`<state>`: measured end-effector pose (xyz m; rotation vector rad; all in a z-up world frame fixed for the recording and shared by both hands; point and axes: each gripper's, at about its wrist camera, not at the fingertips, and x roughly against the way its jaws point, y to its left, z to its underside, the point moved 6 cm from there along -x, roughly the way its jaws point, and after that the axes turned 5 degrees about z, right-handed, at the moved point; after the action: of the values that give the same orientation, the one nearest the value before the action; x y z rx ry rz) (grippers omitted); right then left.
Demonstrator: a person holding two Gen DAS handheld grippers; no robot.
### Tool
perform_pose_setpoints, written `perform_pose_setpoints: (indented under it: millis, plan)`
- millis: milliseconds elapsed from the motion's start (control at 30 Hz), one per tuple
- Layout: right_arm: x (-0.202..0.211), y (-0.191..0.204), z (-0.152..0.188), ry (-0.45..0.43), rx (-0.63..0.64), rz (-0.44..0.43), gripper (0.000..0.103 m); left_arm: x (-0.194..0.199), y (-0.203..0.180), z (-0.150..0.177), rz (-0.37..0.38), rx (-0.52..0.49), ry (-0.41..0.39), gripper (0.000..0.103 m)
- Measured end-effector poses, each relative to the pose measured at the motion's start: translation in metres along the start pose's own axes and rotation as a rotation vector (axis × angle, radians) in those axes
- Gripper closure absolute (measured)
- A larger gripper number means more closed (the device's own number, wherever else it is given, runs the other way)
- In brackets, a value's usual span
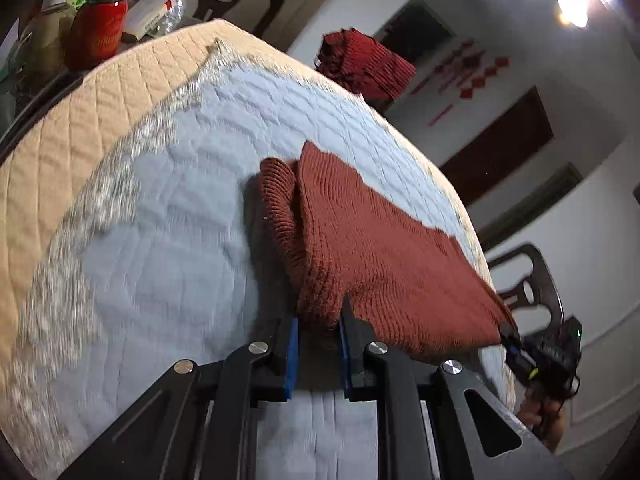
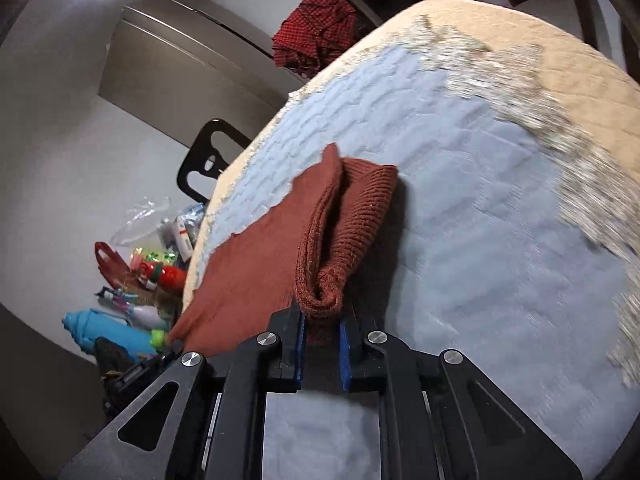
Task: Fold small clothes
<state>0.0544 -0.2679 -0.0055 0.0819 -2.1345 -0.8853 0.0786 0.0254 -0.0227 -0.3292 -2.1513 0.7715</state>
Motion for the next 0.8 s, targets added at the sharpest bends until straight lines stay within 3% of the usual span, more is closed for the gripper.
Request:
perform_pose_setpoints:
  millis: [200, 433, 533, 667, 800]
  plan:
    - [-0.003, -0.029, 0.027, 0.056, -0.062, 0.049, 0.087, -0.002, 0.008, 0.017, 0.01, -0.005, 0.046, 0.083]
    - [0.045, -0.007, 0.022, -0.087, 0.098, 0.124, 0.087, 0.04, -0.002, 0.002, -0.06, -0.113, -0.07, 0.081]
    - [0.051, 0.012, 0.019, -0.143, 0.163, 0.116, 0.087, 0.047, -0.016, -0.008, -0.039, -0.151, -0.112, 0.081]
    - [0.024, 0.043, 0.026, -0.106, 0.264, 0.049, 0.087, 0.027, -0.043, -0.012, 0.029, -0.221, -0.094, 0.081]
    - [-0.016, 0.033, 0.022, -0.056, 0.285, 0.109, 0.087, -0.023, -0.039, -0.005, -0.013, -0.255, 0.0, 0.081]
